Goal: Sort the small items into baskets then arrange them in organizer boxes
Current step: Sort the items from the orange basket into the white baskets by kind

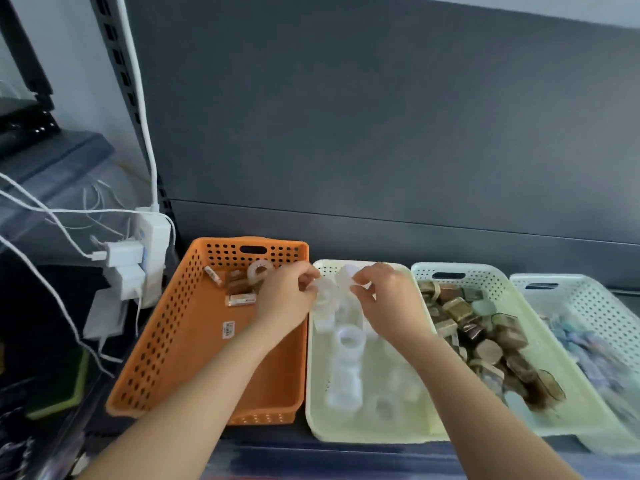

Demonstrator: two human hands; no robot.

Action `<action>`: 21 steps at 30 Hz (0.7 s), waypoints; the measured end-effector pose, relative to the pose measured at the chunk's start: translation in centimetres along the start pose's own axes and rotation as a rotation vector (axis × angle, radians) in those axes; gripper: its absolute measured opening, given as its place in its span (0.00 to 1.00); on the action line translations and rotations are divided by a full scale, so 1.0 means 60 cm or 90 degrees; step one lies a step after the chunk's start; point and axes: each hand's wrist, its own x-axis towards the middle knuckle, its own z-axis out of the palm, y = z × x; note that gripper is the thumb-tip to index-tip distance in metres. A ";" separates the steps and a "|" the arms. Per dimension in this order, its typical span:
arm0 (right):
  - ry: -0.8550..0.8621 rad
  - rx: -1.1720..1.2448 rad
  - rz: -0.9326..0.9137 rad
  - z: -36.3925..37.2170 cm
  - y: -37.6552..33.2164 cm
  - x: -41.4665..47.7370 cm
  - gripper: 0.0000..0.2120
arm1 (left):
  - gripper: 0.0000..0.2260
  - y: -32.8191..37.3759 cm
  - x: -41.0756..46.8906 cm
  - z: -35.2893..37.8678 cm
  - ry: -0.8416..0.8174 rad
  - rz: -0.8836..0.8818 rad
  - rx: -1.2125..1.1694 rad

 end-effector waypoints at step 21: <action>-0.032 -0.039 -0.194 0.066 -0.047 0.065 0.06 | 0.13 -0.080 0.042 -0.054 -0.025 0.058 0.331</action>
